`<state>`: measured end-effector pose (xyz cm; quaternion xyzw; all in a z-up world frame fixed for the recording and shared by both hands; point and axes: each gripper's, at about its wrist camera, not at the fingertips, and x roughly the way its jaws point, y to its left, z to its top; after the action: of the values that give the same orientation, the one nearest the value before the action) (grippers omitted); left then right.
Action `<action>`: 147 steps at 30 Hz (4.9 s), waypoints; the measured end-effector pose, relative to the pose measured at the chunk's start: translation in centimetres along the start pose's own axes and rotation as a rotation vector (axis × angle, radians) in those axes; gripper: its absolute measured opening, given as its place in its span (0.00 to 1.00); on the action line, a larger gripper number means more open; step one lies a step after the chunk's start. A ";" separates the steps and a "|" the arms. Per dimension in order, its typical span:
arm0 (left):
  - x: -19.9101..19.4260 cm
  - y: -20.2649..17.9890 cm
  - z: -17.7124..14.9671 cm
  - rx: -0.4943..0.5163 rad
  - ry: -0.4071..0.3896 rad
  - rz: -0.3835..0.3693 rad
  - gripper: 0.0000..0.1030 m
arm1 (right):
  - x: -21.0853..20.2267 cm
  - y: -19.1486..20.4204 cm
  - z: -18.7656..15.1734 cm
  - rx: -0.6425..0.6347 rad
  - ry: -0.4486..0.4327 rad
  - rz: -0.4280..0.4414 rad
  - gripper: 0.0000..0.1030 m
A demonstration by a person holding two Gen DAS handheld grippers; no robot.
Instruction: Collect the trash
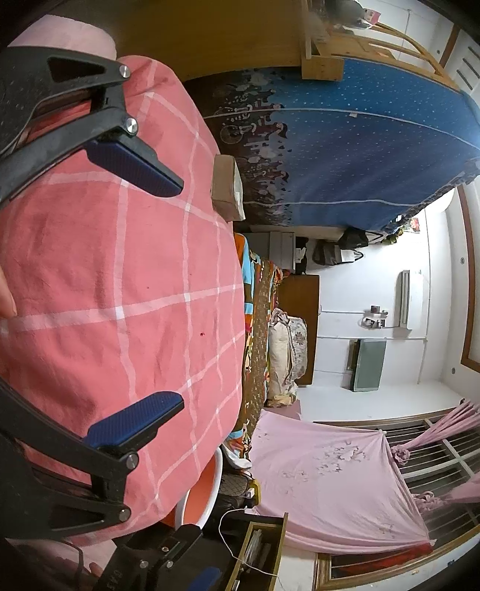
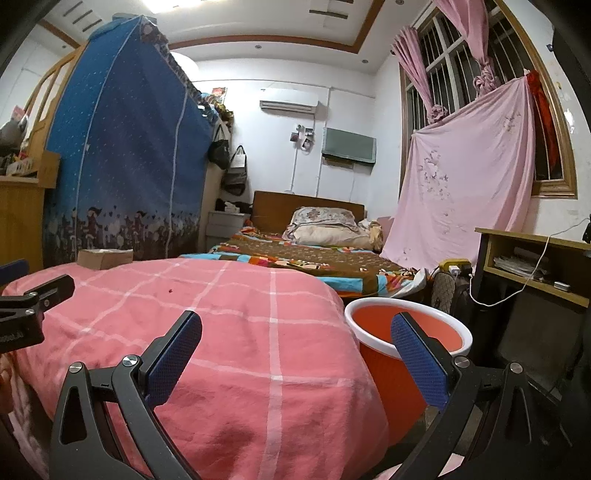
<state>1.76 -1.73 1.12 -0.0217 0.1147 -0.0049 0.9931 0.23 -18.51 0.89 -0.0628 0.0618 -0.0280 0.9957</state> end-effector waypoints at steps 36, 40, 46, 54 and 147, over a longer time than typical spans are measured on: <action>0.1 -0.1 -0.3 -0.009 0.015 -0.005 0.87 | 0.6 -1.5 -0.3 0.070 0.023 -0.009 1.00; 0.1 -0.2 -0.4 -0.010 0.016 -0.006 0.87 | 0.5 -1.5 -0.3 0.070 0.023 -0.009 1.00; 0.1 -0.1 -0.4 -0.011 0.016 -0.008 0.87 | 0.5 -1.5 -0.3 0.070 0.023 -0.009 1.00; 0.1 -0.1 -0.4 -0.014 0.017 -0.008 0.87 | 0.6 -1.5 -0.3 0.069 0.023 -0.009 1.00; -0.5 -0.5 -0.4 0.007 0.006 0.005 0.87 | 0.6 -1.6 -0.2 0.068 0.029 -0.008 1.00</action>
<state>1.16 -2.21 0.85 -0.0180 0.1175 -0.0030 0.9929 0.69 -20.19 0.79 -0.0288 0.0748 -0.0351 0.9962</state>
